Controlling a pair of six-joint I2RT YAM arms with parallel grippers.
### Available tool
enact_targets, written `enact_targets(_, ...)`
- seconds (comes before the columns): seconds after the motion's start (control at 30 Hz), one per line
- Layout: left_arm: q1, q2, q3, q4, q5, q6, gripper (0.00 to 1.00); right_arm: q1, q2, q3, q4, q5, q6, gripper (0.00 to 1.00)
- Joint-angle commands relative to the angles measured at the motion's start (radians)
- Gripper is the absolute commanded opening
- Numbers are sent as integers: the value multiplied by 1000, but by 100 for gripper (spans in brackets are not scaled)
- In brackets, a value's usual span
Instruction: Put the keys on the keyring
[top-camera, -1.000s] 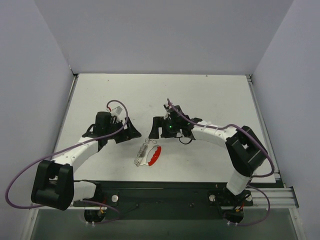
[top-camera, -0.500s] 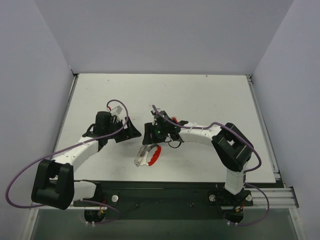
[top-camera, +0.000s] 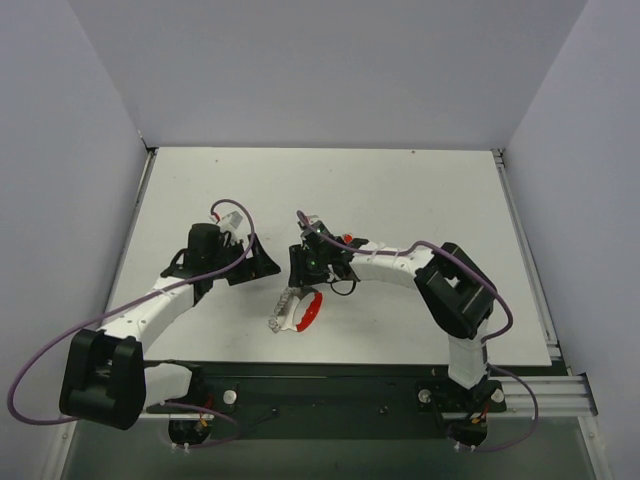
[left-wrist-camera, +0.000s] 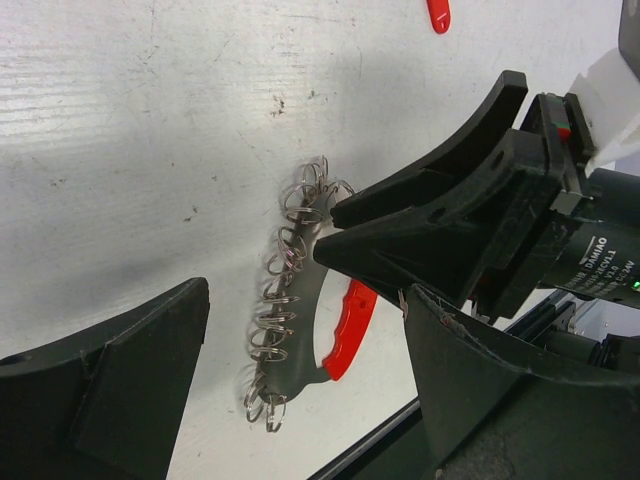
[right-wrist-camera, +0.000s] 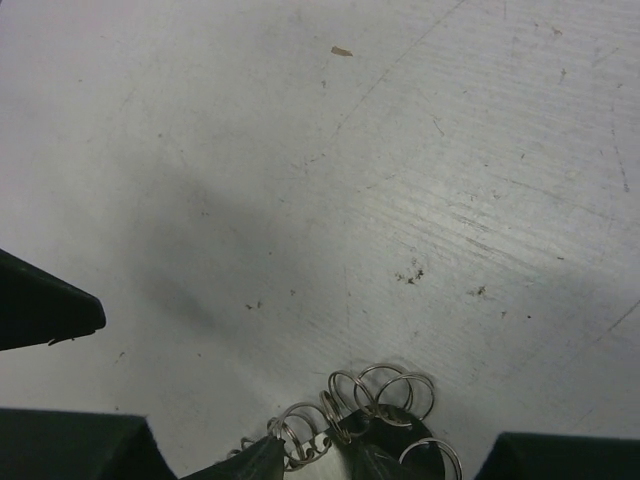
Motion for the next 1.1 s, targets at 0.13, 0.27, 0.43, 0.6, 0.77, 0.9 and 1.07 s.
enact_targets(0.13, 7, -40, 34, -12, -6, 19, 88, 9, 33, 69, -61, 67, -9, 29)
enact_targets(0.27, 7, -43, 31, -9, -13, 21, 88, 8, 53, 73, -62, 71, -9, 25)
enact_targets(0.43, 8, -37, 37, -17, -9, 21, 88, 8, 72, 81, -62, 74, -8, 14)
enact_targets(0.6, 8, -44, 40, -24, -10, 22, 88, 8, 79, 93, -47, 41, -9, 5)
enact_targets(0.77, 7, -78, 41, -46, -24, 24, 88, 8, 41, 87, -47, 46, -38, 0)
enact_targets(0.9, 7, -89, 37, -46, -25, 18, 88, 5, -3, 72, -45, 17, -84, 0)
enact_targets(1.07, 7, -90, 46, -47, -18, 16, 88, 6, -92, 18, -5, -44, -147, 0)
